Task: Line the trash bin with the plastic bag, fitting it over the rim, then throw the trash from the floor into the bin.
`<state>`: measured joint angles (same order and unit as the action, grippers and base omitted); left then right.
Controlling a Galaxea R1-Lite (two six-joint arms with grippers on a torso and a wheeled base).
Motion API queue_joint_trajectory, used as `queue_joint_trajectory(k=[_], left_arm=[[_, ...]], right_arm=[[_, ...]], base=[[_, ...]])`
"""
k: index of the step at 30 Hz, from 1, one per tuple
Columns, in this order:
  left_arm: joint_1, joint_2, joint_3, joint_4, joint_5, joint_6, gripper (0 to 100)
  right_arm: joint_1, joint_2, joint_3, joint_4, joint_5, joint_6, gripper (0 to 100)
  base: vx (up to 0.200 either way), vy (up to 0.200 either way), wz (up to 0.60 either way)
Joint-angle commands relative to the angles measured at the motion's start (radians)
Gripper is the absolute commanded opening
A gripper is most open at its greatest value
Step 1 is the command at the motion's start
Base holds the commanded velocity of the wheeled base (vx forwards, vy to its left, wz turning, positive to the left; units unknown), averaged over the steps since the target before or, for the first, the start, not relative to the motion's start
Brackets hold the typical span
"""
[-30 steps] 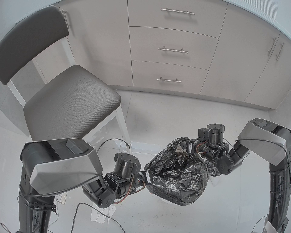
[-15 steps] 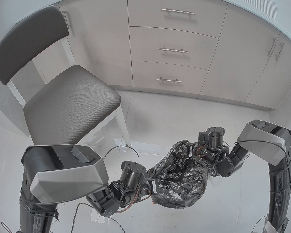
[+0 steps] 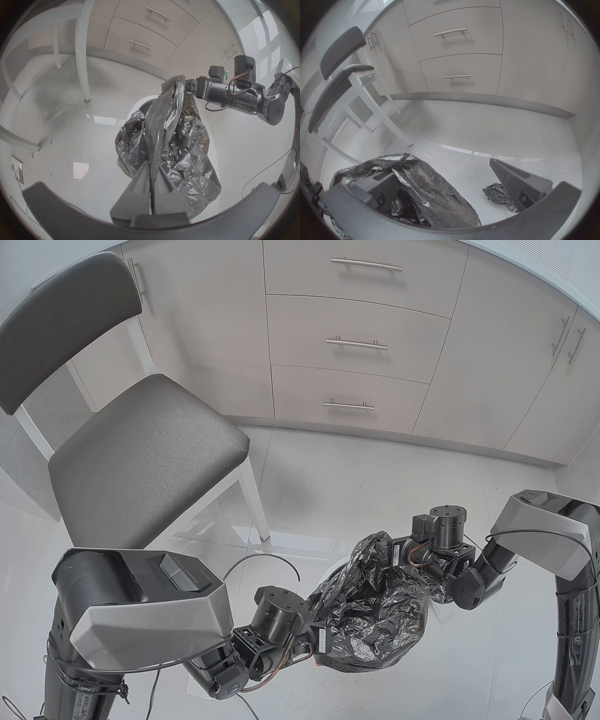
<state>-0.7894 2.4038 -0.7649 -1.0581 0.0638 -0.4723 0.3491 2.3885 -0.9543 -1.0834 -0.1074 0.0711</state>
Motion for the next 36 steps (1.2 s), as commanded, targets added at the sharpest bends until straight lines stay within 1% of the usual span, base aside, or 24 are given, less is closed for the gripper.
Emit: queue_joint_trajectory(k=[1,3,4,5,7,8,11,16,18,20,22,23,24,30,34,36], left_arm=[[0.002,0.024,-0.002,-0.005,0.008,0.008,0],[0.002,0.024,-0.005,0.0,0.011,0.008,0],[0.002,0.024,-0.004,0.003,0.019,0.009,100],[0.001,0.024,-0.004,0.003,0.022,0.011,100],[-0.004,0.026,-0.019,0.003,0.082,0.035,100],[-0.004,0.028,-0.024,0.003,0.093,0.04,100],[0.007,0.026,-0.033,0.003,0.11,0.046,100],[0.052,0.032,-0.067,0.009,0.159,0.043,100],[0.052,0.032,-0.067,0.009,0.159,0.043,100],[0.068,0.058,-0.103,0.01,0.214,0.043,100],[0.073,0.077,-0.122,0.01,0.246,0.044,100],[0.073,0.077,-0.122,0.01,0.246,0.044,100],[0.087,0.09,-0.139,0.012,0.268,0.044,100],[0.094,0.095,-0.152,0.026,0.274,0.043,100],[0.107,0.117,-0.168,0.024,0.314,0.044,100],[0.107,0.124,-0.177,0.024,0.321,0.043,100]], right_arm=[[0.001,0.0,-0.004,0.002,0.0,-0.001,100],[0.001,0.0,-0.004,0.002,0.0,-0.001,100],[0.001,0.0,-0.004,0.002,0.0,-0.001,100],[0.001,0.0,-0.004,0.002,0.0,-0.001,100],[0.001,0.001,-0.006,0.002,0.0,-0.001,100],[0.001,0.001,-0.006,0.002,0.0,-0.001,100],[0.002,0.003,-0.006,0.0,0.0,-0.001,100],[0.005,0.006,-0.008,-0.001,0.0,-0.001,100],[0.005,0.006,-0.008,-0.001,0.0,-0.001,100],[0.007,0.004,-0.008,-0.006,0.0,0.001,100],[0.011,-0.002,0.002,-0.01,0.0,0.001,100],[0.011,-0.002,0.002,-0.01,0.0,0.001,100],[0.013,-0.005,0.005,-0.02,0.0,0.001,100],[0.013,-0.006,0.002,-0.021,0.0,0.001,100],[0.013,-0.003,0.002,-0.021,0.0,0.001,100],[0.013,0.0,0.002,-0.021,0.0,0.001,100]], base=[[0.0,0.0,0.0],[0.0,0.0,0.0],[0.0,0.0,0.0],[0.0,0.0,0.0],[0.0,0.0,0.0],[0.0,0.0,0.0],[0.0,0.0,0.0],[0.0,0.0,0.0],[0.0,0.0,0.0],[0.0,0.0,0.0],[0.0,0.0,0.0],[0.0,0.0,0.0],[0.0,0.0,0.0],[0.0,0.0,0.0],[0.0,0.0,0.0],[0.0,0.0,0.0]])
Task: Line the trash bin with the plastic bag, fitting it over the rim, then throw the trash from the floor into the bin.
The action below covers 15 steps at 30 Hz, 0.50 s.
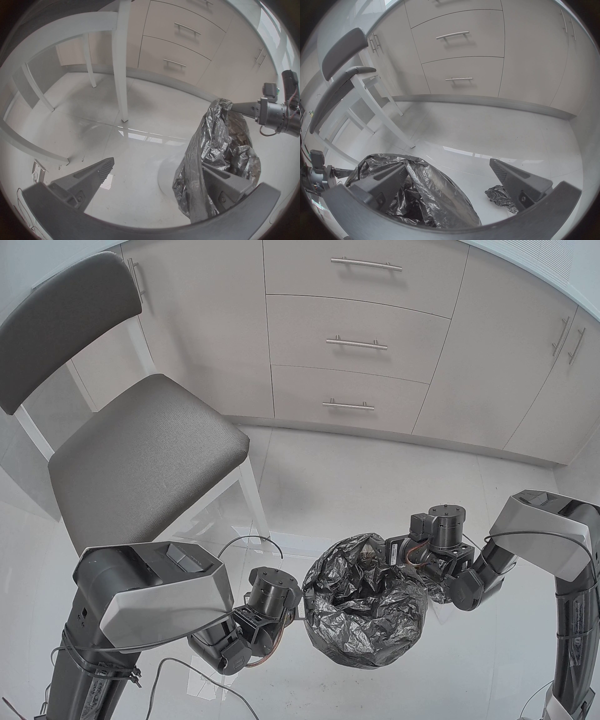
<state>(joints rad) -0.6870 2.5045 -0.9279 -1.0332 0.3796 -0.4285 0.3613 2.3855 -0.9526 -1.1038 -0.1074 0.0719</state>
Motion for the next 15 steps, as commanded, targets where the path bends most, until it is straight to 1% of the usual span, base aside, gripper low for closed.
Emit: queue_joint_trajectory(k=[1,7,13,15], left_arm=[[0.006,0.031,-0.023,-0.001,0.018,-0.001,100],[0.021,0.036,-0.032,0.001,0.032,-0.003,100],[0.024,0.042,-0.043,0.004,0.071,-0.001,100],[0.023,0.053,-0.046,0.028,0.071,0.001,100]], right_arm=[[0.001,0.009,-0.002,-0.001,0.0,0.0,100],[0.001,0.017,-0.009,-0.001,-0.001,0.0,100],[0.001,0.023,-0.009,-0.002,-0.001,0.002,100],[0.001,0.023,-0.011,-0.002,-0.001,0.002,100]], base=[[0.0,0.0,0.0],[0.0,0.0,0.0],[0.0,0.0,0.0],[0.0,0.0,0.0]])
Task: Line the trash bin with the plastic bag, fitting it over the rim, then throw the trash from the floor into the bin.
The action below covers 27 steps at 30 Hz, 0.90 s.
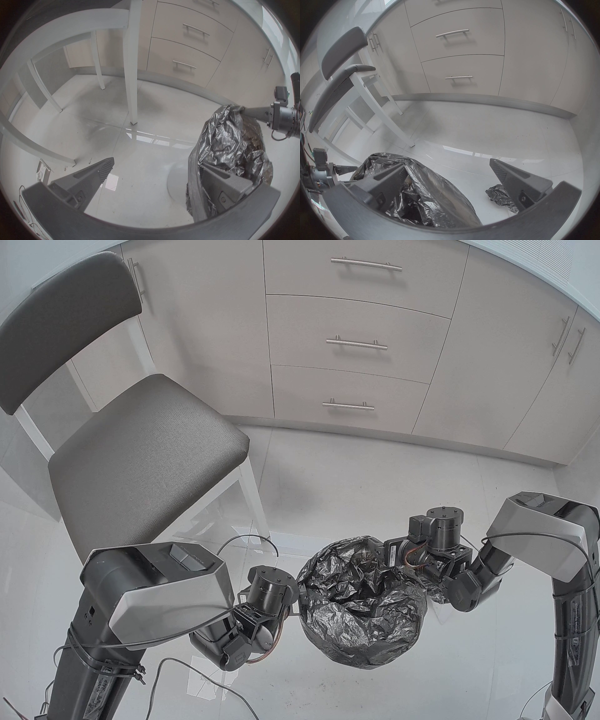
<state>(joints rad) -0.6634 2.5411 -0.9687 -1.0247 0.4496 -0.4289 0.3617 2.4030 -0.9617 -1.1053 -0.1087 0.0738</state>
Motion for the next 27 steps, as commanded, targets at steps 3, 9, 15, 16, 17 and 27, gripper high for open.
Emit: queue_joint_trajectory(k=[3,9,15,16,17,27], left_arm=[[-0.004,0.016,-0.027,0.103,0.009,0.002,100],[-0.005,0.016,-0.051,0.192,0.021,0.002,100],[-0.008,0.015,-0.053,0.201,0.02,0.006,100],[-0.012,0.011,-0.056,0.219,0.02,0.009,100],[-0.016,0.008,-0.065,0.262,0.017,0.012,100],[-0.028,-0.018,-0.289,0.805,-0.069,-0.114,100]], right_arm=[[0.0,0.005,-0.005,0.001,0.0,0.0,100],[0.0,0.007,-0.006,-0.001,0.0,0.0,100],[0.0,0.007,-0.006,0.001,0.001,0.0,100],[0.0,0.007,-0.006,0.001,0.001,0.0,100],[0.002,0.007,-0.006,0.001,0.001,0.0,100],[0.002,0.005,-0.003,0.004,0.0,0.0,100]], base=[[0.0,0.0,0.0],[0.0,0.0,0.0],[0.0,0.0,0.0],[0.0,0.0,0.0],[0.0,0.0,0.0],[0.0,0.0,0.0]])
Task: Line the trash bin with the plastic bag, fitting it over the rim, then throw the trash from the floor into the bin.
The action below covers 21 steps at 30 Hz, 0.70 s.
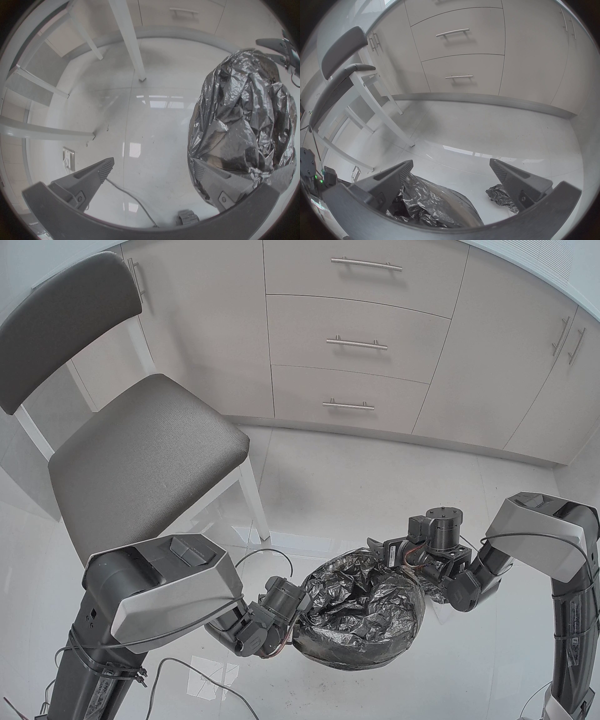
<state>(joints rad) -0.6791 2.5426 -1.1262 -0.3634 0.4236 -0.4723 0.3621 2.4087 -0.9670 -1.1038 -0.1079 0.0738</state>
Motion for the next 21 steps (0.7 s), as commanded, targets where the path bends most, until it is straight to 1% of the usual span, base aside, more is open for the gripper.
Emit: queue_joint_trajectory(k=[1,3,8,11,14,15,17,21], left_arm=[[-0.013,-0.019,-0.13,0.143,-0.042,-0.074,100],[-0.013,-0.021,-0.126,0.133,-0.043,-0.075,100],[-0.011,-0.025,-0.09,0.06,-0.057,-0.08,100],[-0.008,-0.047,-0.014,-0.098,-0.089,-0.081,100],[-0.003,-0.053,0.031,-0.193,-0.124,-0.083,100],[-0.003,-0.053,0.031,-0.193,-0.124,-0.083,100],[0.0,-0.053,0.057,-0.244,-0.135,-0.078,100],[0.0,-0.053,0.062,-0.247,-0.137,-0.078,100]], right_arm=[[0.001,-0.002,0.004,0.002,-0.001,0.0,100],[0.004,-0.003,0.007,0.002,-0.001,-0.002,100],[0.012,-0.014,0.025,0.002,-0.001,-0.002,100],[0.012,-0.054,0.096,-0.001,-0.001,-0.002,100],[0.008,-0.083,0.156,-0.004,-0.001,-0.002,100],[0.008,-0.083,0.156,-0.004,-0.001,-0.002,100],[-0.006,-0.071,0.171,-0.031,-0.003,0.001,100],[-0.022,-0.046,0.174,-0.064,-0.015,0.001,100]], base=[[0.0,0.0,0.0],[0.0,0.0,0.0],[0.0,0.0,0.0],[0.0,0.0,0.0],[0.0,0.0,0.0],[0.0,0.0,0.0],[0.0,0.0,0.0],[0.0,0.0,0.0]])
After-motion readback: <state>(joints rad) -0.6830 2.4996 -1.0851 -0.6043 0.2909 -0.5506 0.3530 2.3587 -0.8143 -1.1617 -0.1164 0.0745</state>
